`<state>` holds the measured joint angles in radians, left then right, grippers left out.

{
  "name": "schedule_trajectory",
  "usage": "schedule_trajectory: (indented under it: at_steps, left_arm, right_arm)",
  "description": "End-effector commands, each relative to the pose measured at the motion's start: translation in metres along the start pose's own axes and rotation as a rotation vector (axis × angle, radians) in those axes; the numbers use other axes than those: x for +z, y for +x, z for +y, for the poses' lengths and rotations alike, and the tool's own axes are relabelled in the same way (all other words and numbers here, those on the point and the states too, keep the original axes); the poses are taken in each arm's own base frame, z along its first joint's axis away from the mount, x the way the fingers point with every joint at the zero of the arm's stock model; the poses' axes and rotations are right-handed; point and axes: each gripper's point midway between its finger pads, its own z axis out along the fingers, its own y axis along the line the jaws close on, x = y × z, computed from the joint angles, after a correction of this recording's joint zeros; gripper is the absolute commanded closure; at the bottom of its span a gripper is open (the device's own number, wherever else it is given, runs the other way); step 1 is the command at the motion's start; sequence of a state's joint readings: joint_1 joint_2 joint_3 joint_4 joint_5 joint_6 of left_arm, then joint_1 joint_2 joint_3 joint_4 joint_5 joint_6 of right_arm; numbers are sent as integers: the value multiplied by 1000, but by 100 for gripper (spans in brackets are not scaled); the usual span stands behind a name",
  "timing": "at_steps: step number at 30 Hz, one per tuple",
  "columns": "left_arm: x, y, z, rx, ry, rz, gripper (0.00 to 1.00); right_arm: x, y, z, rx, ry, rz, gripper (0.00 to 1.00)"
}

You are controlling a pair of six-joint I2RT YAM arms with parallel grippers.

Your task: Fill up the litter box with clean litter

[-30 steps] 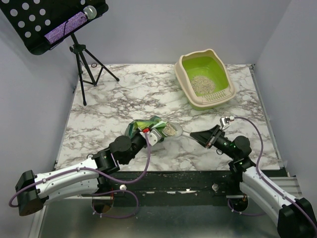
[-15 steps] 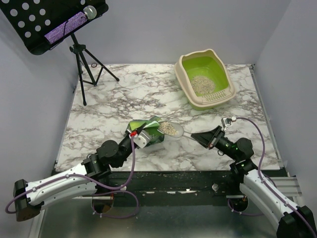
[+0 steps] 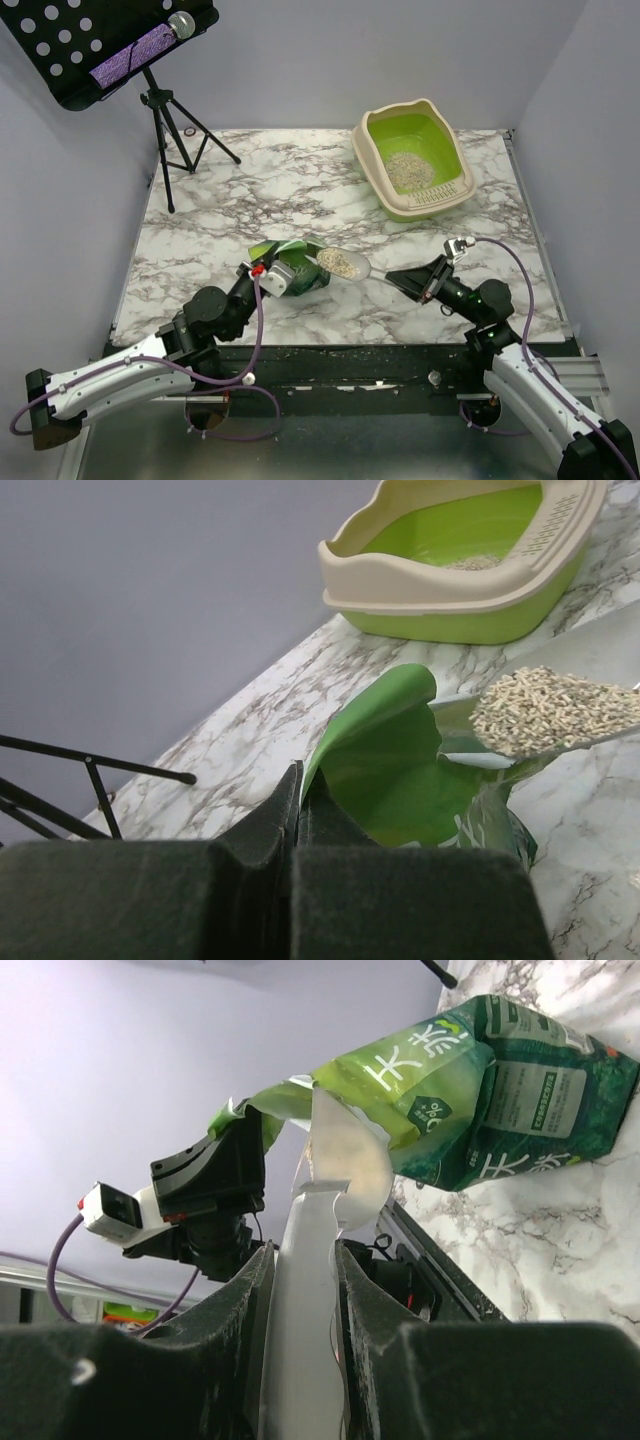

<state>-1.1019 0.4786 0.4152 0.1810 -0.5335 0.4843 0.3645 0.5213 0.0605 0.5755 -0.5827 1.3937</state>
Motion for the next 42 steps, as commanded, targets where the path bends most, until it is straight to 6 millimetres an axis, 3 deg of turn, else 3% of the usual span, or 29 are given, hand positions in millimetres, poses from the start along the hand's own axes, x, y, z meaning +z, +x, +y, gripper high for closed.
schedule_trajectory:
  at_steps: [1, 15, 22, 28, 36, 42]
  left_arm:
    - [-10, -11, 43, -19, -188, -17, 100]
    - [-11, -10, 45, -23, -204, -10, 100]
    - [-12, -8, 45, -14, -206, -10, 100]
    - [-12, -7, 46, -12, -209, -9, 100]
    - [-11, -7, 44, -10, -204, -6, 100]
    - [-12, -7, 45, -14, -206, -13, 100]
  right_arm:
    - [-2, 9, -15, 86, 65, 48, 99]
    - [9, -6, 50, 171, -148, 58, 99]
    - [19, -28, 95, 90, -297, 11, 99]
    - [27, -48, 115, 64, -409, -63, 99]
    - [40, -77, 124, 55, -421, -171, 99]
    - [52, -108, 107, 38, -358, -330, 99]
